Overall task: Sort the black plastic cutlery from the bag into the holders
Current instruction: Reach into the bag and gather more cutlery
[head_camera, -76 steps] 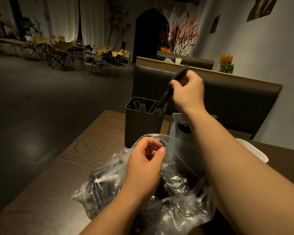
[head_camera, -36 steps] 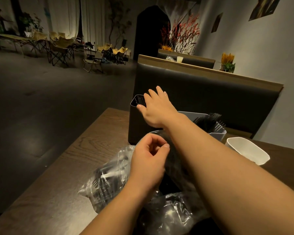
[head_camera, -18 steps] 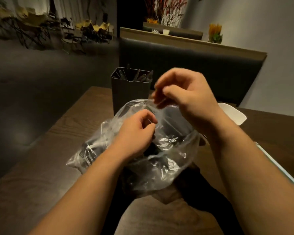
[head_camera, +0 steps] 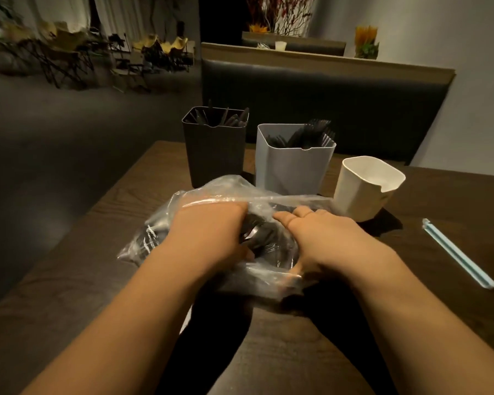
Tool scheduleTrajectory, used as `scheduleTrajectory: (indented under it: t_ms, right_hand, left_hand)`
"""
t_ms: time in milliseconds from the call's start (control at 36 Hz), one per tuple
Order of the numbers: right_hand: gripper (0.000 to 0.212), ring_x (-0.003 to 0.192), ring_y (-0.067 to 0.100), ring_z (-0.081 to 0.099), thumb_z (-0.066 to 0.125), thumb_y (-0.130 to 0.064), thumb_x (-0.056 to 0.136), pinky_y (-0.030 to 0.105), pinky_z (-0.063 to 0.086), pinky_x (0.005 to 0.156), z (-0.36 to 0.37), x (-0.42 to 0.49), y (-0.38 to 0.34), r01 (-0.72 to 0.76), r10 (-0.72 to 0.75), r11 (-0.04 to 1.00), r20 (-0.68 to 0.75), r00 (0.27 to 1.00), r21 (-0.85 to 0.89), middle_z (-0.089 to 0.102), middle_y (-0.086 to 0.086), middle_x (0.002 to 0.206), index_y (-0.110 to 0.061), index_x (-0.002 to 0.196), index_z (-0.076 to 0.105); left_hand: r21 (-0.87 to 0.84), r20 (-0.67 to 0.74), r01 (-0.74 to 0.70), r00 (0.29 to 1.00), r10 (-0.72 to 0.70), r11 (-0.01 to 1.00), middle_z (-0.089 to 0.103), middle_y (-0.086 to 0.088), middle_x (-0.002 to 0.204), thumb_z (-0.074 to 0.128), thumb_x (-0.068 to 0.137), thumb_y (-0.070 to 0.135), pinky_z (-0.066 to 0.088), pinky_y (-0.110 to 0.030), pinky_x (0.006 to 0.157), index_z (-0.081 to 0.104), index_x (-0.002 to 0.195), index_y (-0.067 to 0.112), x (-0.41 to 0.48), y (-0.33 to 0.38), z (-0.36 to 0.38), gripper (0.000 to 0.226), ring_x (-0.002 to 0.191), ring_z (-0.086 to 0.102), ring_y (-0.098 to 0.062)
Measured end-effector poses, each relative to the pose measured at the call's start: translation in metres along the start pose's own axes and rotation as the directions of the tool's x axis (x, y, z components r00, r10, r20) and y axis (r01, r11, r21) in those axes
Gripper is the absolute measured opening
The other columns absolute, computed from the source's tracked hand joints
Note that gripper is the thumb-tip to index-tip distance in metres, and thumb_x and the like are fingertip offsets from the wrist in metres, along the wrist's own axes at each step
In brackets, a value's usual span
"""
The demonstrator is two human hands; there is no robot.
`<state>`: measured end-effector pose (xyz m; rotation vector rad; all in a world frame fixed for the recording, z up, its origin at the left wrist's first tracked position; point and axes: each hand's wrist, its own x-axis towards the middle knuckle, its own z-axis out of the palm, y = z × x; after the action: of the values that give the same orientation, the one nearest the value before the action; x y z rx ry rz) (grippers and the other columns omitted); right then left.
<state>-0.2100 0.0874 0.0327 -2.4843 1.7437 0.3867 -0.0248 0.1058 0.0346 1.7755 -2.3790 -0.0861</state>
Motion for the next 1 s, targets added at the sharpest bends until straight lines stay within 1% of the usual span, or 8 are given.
scheduleTrajectory:
  t_ms: [83,222,389,583,694,806,917,1000]
  right_hand:
    - [0.120,0.146,0.030,0.027,0.079,-0.069,0.066,0.044,0.030,0.116,-0.012,0.001,0.000,0.005,-0.005,1.000,-0.009,1.000,0.003,0.022,0.001,0.164,-0.034,0.159,0.010]
    - [0.084,0.138,0.018,0.039,0.079,-0.057,0.073,0.040,0.032,0.117,-0.024,0.006,-0.008,0.274,-0.268,0.962,-0.270,0.925,-0.015,0.049,-0.007,0.147,-0.035,0.146,0.043]
    - [0.037,0.101,0.002,0.065,0.085,-0.018,0.077,0.029,0.052,0.097,-0.009,0.017,-0.021,0.476,-0.309,0.762,-0.401,0.863,0.438,0.073,-0.008,0.109,-0.023,0.112,0.074]
    - [0.070,0.118,0.014,0.055,0.085,-0.044,0.067,0.031,0.046,0.103,-0.002,0.026,-0.016,0.279,-0.226,0.938,-0.244,0.943,0.207,0.059,-0.009,0.127,-0.033,0.128,0.055]
    - [0.082,0.116,0.016,0.057,0.088,-0.053,0.057,0.030,0.049,0.100,-0.002,0.029,-0.011,0.176,-0.149,0.980,-0.246,0.958,0.093,0.059,-0.010,0.125,-0.036,0.129,0.051]
    - [0.097,0.124,0.020,0.054,0.089,-0.056,0.048,0.036,0.049,0.105,-0.005,0.033,-0.007,0.128,-0.112,0.991,-0.256,0.960,0.047,0.053,-0.008,0.134,-0.034,0.134,0.050]
    - [0.090,0.130,0.022,0.048,0.089,-0.044,0.061,0.041,0.046,0.108,-0.012,0.024,-0.013,0.169,-0.157,0.986,-0.280,0.947,0.016,0.051,-0.004,0.140,-0.033,0.139,0.045]
    - [0.082,0.136,0.019,0.045,0.084,-0.034,0.076,0.040,0.041,0.112,-0.019,0.023,-0.024,0.239,-0.194,0.962,-0.282,0.940,0.134,0.049,-0.007,0.148,-0.035,0.146,0.041]
  left_hand:
    - [0.089,0.103,0.041,0.993,-0.050,0.995,0.054,0.007,0.091,0.072,0.078,0.058,0.046,-0.031,0.080,0.050,0.088,0.031,-0.008,0.001,-0.009,0.036,0.091,0.052,-0.018]
    - [0.274,0.225,0.047,0.968,-0.112,0.961,0.050,0.004,0.106,0.069,0.077,0.064,0.038,-0.032,0.070,0.062,0.114,0.030,-0.009,-0.017,-0.018,0.051,0.093,0.045,-0.016]
    - [0.396,0.317,0.016,0.936,-0.153,0.918,0.048,0.000,0.126,0.071,0.078,0.063,0.041,-0.036,0.081,0.054,0.132,0.028,-0.005,-0.039,-0.027,0.067,0.114,0.049,-0.023]
    - [0.262,0.368,0.049,0.918,-0.147,0.964,0.056,0.005,0.105,0.079,0.075,0.052,0.040,-0.030,0.079,0.059,0.111,0.025,0.005,-0.039,-0.016,0.049,0.095,0.051,-0.017]
    - [0.234,0.369,-0.023,0.927,-0.067,0.972,0.058,0.003,0.113,0.078,0.076,0.054,0.040,-0.030,0.084,0.057,0.128,0.028,0.010,-0.031,-0.011,0.062,0.100,0.050,-0.018]
    - [0.203,0.408,-0.024,0.911,-0.062,0.979,0.051,-0.001,0.142,0.081,0.075,0.051,0.040,-0.035,0.104,0.040,0.150,0.029,0.014,-0.028,-0.007,0.088,0.126,0.048,-0.024]
    - [0.211,0.400,-0.054,0.916,-0.035,0.976,0.047,0.000,0.144,0.079,0.079,0.044,0.044,-0.036,0.100,0.041,0.149,0.028,0.018,-0.031,-0.008,0.081,0.126,0.049,-0.023]
    - [0.275,0.402,-0.118,0.916,-0.002,0.954,0.046,0.006,0.143,0.070,0.084,0.052,0.043,-0.038,0.105,0.047,0.145,0.033,0.019,-0.037,-0.013,0.068,0.127,0.044,-0.021]
